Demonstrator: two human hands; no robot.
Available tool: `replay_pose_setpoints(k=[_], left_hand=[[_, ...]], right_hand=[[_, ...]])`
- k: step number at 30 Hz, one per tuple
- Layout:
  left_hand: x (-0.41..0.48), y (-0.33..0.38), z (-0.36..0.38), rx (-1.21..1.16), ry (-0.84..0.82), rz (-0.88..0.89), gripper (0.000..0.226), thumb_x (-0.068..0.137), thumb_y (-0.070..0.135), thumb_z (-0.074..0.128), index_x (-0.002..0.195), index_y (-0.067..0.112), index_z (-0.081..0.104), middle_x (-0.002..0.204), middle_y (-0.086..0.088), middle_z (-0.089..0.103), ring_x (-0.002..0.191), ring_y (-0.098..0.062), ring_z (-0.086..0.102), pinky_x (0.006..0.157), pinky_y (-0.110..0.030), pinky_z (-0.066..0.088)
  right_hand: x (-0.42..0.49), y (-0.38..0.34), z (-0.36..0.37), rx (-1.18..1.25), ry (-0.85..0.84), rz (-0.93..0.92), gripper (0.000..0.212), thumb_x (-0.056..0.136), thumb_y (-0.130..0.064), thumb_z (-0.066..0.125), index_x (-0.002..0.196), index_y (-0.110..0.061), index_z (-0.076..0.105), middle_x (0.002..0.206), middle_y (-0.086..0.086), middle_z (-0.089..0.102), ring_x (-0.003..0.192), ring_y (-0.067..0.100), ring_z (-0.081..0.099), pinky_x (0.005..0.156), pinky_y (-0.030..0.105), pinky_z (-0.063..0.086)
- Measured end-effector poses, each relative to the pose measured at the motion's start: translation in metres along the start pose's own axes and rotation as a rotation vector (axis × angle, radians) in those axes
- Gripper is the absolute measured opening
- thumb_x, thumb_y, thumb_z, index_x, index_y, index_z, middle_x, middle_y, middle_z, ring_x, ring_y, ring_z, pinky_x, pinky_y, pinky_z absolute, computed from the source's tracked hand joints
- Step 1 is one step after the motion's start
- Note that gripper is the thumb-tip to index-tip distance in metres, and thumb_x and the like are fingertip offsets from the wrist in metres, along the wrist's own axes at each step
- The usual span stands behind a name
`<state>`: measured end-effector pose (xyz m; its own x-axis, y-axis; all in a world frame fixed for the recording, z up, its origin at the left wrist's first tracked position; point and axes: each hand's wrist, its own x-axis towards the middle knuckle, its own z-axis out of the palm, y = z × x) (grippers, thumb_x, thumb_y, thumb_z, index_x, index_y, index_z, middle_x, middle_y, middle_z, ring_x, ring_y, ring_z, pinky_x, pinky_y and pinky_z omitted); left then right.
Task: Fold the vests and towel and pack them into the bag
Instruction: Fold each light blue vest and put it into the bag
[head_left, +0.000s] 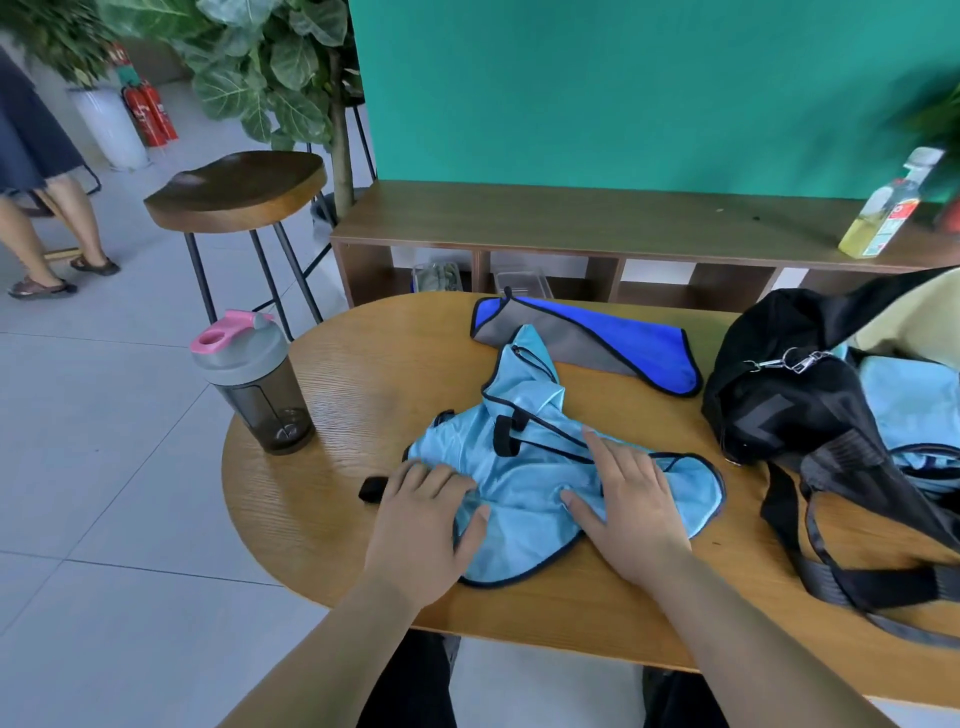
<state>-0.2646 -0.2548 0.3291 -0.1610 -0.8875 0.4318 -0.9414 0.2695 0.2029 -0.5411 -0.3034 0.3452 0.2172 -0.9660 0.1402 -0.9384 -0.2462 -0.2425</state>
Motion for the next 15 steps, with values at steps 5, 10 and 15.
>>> replay_pose_setpoints(k=[5,10,15], left_hand=[[-0.002,0.003,-0.001,-0.02,0.041,0.026,0.028,0.102,0.051,0.054,0.096,0.028,0.069,0.094,0.016,0.058,0.089,-0.012,0.053,0.093,-0.038,0.046],[-0.003,0.004,0.0,0.012,0.014,-0.017,0.033,0.102,0.055,0.051,0.103,0.027,0.069,0.098,0.015,0.057,0.09,-0.013,0.051,0.091,-0.037,0.047],[-0.002,0.004,-0.001,0.02,-0.011,-0.041,0.033,0.102,0.057,0.048,0.1,0.029,0.065,0.097,0.015,0.053,0.09,-0.013,0.047,0.089,-0.036,0.047]], right_hand=[[0.029,0.013,-0.022,0.229,-0.133,0.236,0.027,0.086,-0.066,0.07,0.104,-0.046,0.068,0.101,-0.018,0.064,0.106,0.015,0.058,0.093,0.038,0.049],[0.059,0.019,-0.072,0.805,-0.289,0.406,0.032,0.072,-0.049,0.094,0.087,-0.025,0.079,0.086,-0.006,0.074,0.079,0.015,0.065,0.069,0.028,0.049],[0.101,0.047,-0.08,1.067,0.309,0.739,0.036,0.08,-0.049,0.085,0.097,-0.018,0.079,0.09,0.012,0.077,0.082,0.031,0.071,0.078,0.047,0.063]])
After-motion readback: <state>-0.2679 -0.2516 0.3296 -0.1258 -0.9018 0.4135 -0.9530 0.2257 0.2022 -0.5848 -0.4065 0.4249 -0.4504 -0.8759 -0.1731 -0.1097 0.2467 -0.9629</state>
